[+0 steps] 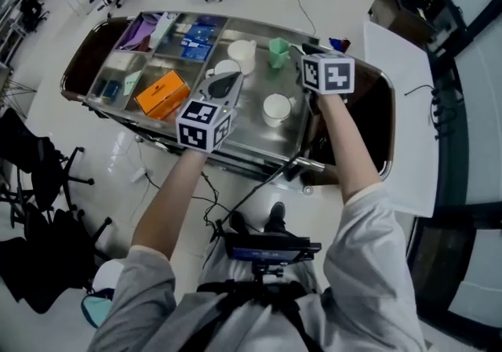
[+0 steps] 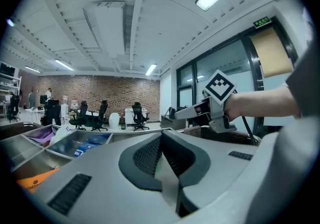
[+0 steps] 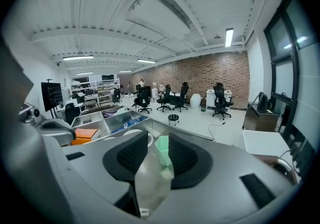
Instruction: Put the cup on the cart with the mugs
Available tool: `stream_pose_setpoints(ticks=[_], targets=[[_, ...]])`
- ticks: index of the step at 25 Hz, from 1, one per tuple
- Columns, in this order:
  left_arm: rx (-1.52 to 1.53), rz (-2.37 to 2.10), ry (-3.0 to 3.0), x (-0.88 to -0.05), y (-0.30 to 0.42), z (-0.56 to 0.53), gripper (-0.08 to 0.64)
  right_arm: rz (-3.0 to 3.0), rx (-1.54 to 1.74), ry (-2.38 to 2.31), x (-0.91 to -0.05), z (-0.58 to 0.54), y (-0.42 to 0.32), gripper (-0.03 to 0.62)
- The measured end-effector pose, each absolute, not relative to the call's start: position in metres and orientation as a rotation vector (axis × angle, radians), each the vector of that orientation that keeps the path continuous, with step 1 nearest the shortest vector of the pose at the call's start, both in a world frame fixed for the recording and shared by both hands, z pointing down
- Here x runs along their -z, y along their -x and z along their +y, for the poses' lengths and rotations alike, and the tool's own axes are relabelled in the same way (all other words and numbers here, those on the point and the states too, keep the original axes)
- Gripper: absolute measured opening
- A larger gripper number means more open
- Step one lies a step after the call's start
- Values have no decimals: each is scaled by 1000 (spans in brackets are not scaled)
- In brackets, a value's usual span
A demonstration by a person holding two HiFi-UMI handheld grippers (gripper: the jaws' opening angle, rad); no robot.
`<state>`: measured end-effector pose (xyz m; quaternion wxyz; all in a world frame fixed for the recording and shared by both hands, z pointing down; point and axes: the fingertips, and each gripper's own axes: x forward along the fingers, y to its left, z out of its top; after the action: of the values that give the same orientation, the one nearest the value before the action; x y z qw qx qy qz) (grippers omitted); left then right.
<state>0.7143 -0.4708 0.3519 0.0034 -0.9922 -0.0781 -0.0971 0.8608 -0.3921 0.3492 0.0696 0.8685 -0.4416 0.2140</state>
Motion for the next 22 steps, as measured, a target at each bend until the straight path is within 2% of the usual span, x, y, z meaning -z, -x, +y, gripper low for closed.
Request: stream_pose_setpoints(ticks=[3,6,22], targets=[[305,-236,3118,-353,-694,-474,6,-1400,-612,-2614,-336,-375,-829,86],[307,-233,3119,-355,-673,-475,6,-1437,-589,-2611,-332,-355,-795,77],[313,-145,3094,-379,-569,-488,6,-1359,-524,-2832,-367,-252,-658,75]])
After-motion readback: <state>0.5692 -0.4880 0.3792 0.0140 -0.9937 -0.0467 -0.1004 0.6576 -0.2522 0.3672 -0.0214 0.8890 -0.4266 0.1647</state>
